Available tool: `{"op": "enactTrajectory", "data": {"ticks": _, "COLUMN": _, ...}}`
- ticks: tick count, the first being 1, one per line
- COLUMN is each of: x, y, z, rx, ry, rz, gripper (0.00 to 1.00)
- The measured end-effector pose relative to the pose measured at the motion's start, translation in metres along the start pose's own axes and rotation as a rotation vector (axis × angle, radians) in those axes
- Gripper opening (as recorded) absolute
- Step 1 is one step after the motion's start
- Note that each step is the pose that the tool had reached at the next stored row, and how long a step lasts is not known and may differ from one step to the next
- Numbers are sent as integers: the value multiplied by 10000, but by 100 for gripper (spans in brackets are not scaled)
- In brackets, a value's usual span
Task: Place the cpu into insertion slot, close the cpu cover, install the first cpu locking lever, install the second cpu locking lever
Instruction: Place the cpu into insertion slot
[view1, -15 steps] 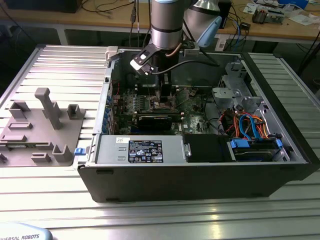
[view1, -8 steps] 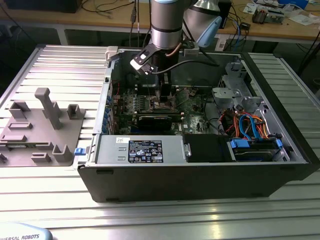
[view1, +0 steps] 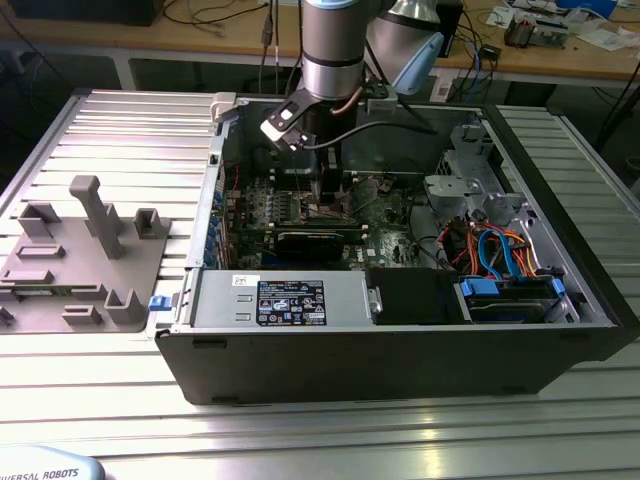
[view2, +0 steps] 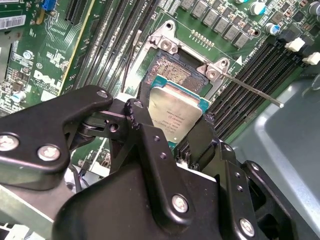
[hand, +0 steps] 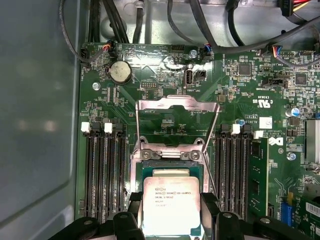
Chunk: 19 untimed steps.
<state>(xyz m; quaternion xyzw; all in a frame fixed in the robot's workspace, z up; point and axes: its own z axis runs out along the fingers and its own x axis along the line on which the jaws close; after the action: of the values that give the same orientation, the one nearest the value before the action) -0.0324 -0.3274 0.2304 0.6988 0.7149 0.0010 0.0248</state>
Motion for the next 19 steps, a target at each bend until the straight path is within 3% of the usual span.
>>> {"op": "enactTrajectory", "data": {"ticks": 6, "x": 2, "y": -6, "z": 50, "rx": 4, "ry": -118, "rz": -5, "gripper": 54}}
{"op": "enactTrajectory", "data": {"ticks": 19, "x": 5, "y": -36, "z": 165, "rx": 3, "ry": -118, "rz": -22, "gripper": 54}}
